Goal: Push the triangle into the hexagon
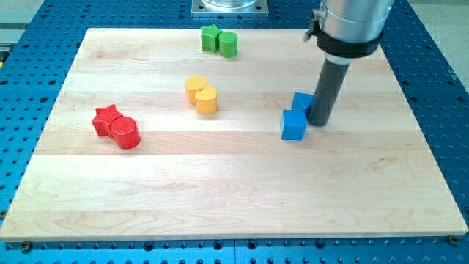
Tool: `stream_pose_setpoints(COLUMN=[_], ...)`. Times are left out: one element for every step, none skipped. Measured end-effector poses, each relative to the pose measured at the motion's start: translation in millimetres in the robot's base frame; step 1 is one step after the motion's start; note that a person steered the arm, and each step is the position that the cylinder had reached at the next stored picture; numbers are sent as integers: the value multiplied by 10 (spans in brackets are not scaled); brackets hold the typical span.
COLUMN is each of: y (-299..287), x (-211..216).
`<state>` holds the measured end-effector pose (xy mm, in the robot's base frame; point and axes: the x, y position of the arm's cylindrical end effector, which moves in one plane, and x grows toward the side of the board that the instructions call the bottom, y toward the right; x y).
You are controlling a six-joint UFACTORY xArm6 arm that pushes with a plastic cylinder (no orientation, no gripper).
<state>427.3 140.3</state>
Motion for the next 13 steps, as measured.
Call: stream_pose_setpoints(y=[28,-333,-468,-665,-603,-518,-1151,-1141,-1023,-1404,-1604,-1652,-1445], x=[-242,122,48,-556,-362,-190,-627,-676,-342,-486,-627,-1112,-948])
